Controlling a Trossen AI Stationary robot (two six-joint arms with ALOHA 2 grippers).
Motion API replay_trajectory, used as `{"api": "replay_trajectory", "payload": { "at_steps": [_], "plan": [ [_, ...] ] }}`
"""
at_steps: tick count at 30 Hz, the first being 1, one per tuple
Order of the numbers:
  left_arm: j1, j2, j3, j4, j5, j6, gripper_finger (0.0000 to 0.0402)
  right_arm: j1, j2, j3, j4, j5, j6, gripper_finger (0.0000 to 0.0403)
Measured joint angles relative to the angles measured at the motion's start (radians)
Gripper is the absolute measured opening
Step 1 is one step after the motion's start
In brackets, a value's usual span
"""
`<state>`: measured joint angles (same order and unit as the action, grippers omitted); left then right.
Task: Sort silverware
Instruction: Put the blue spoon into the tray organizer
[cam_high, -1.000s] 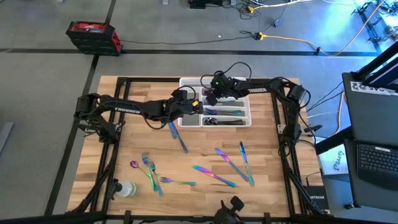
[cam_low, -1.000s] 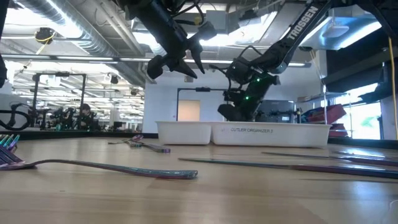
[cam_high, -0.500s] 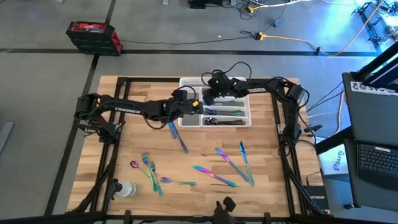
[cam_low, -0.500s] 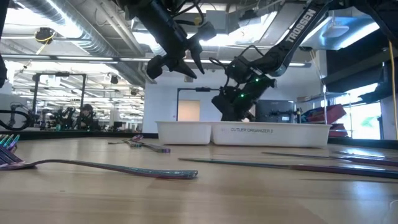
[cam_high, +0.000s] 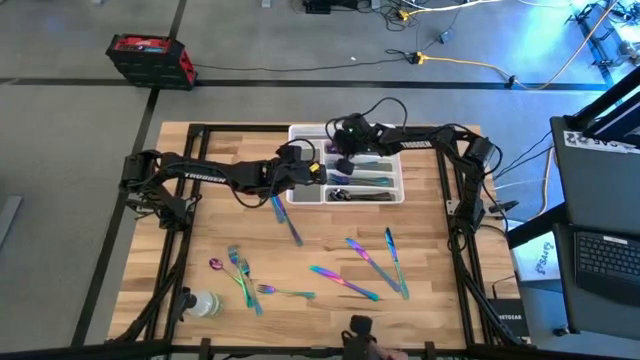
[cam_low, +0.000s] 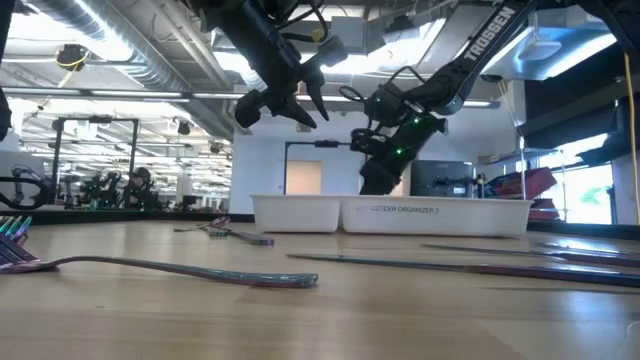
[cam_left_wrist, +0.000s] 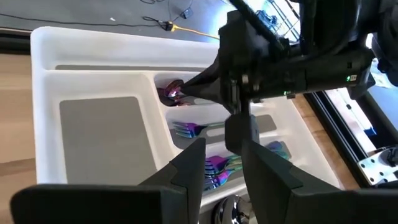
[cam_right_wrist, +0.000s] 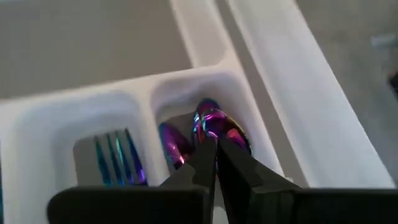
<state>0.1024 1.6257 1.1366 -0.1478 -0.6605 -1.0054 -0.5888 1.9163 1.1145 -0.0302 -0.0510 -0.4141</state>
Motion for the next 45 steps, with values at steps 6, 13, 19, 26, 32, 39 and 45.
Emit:
{"api": "replay_trajectory", "payload": {
  "at_steps": [6,13,19,26,32,39,45],
  "plan": [
    [0.000,0.000,0.000,-0.001,0.000,0.008,0.0090,0.000,0.000,0.038,-0.026,-0.012,-0.218,0.0000],
    [0.000,0.000,0.000,-0.008,0.000,0.008,0.0090,0.000,0.072,0.207,-0.219,0.009,-0.295,0.0000],
    [0.000,-0.001,0.000,-0.031,0.000,0.007,0.0090,0.007,0.120,0.268,-0.363,0.075,-0.378,0.0000],
    [0.003,-0.002,0.000,-0.030,-0.002,0.001,0.0090,0.007,0.119,0.271,-0.339,0.095,-0.381,0.0000],
    [0.003,-0.003,0.000,-0.030,-0.004,0.007,0.0090,0.007,0.119,0.271,-0.300,0.095,-0.381,0.0000],
    [0.003,-0.003,0.000,-0.030,-0.005,0.011,0.0090,0.007,0.147,0.271,-0.277,0.090,-0.377,0.0000],
    [0.003,-0.003,0.000,-0.032,-0.005,0.011,0.0090,0.013,0.170,0.272,-0.307,0.084,-0.358,0.0000]
  ]
}}
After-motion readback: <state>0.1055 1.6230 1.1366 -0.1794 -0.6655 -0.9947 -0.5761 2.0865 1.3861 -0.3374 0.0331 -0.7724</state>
